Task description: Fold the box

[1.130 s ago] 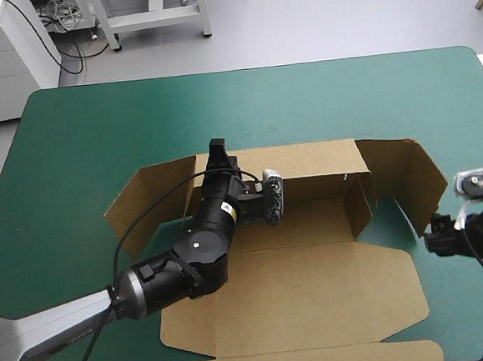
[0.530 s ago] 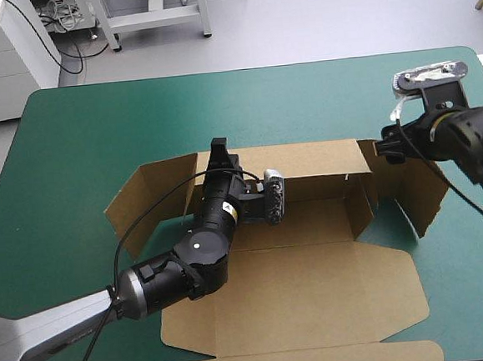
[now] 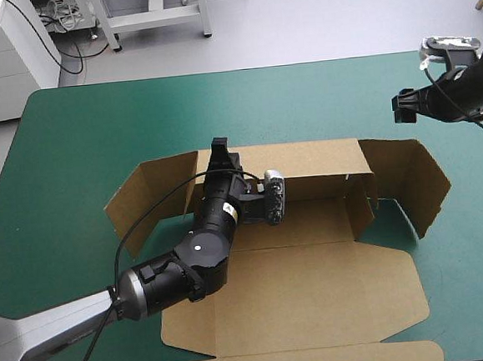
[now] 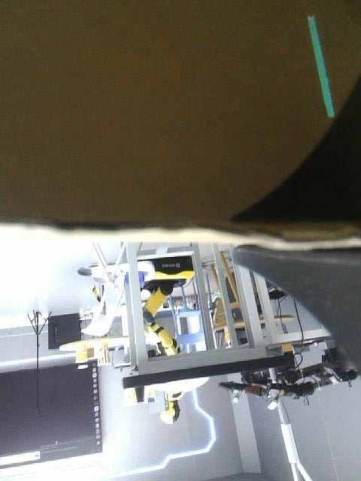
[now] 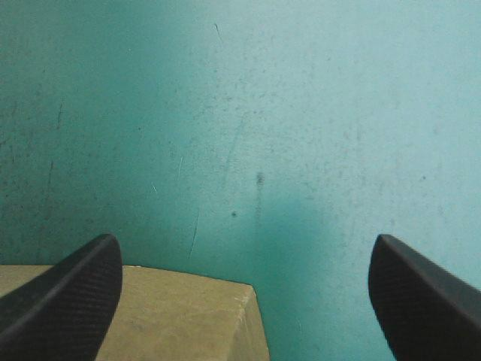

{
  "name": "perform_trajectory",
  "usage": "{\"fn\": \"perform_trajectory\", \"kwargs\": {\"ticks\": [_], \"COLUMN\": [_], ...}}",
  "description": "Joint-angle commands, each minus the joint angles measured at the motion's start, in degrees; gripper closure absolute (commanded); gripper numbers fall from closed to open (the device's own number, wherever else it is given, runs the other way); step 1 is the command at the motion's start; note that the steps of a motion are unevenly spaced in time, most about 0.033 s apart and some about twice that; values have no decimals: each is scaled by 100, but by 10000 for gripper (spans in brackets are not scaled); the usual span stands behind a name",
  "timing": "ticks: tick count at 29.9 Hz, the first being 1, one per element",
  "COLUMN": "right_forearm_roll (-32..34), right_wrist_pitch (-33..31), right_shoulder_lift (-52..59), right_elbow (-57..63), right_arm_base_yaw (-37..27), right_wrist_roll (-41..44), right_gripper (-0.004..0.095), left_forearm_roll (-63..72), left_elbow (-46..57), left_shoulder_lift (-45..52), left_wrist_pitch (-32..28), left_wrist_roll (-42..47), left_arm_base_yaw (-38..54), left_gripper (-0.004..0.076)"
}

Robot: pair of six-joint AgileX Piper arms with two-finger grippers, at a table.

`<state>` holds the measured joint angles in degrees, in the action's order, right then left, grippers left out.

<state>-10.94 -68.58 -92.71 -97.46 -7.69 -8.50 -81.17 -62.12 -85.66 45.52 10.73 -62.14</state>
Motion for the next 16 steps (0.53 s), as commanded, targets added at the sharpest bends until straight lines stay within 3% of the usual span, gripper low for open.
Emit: {"fn": "perform_trajectory", "kwargs": {"ticks": [1, 16], "right_forearm_roll": [-311, 241], "right_wrist_pitch": [158, 154], "right_shoulder_lift": [-90, 209], "right_elbow": [-226, 670], "right_arm_base_yaw": [-46, -46], "right_wrist_roll": [-183, -139], "right_gripper": [90, 91], "left_forearm_roll": [-599, -286], "left_elbow": [-173, -173], "left_shoulder_lift": [236, 169], "left_wrist_pitch": [66, 175], "left_wrist_roll": [81, 81], "left_arm_base_yaw": [-69, -69], "left_gripper": [731, 731]}}
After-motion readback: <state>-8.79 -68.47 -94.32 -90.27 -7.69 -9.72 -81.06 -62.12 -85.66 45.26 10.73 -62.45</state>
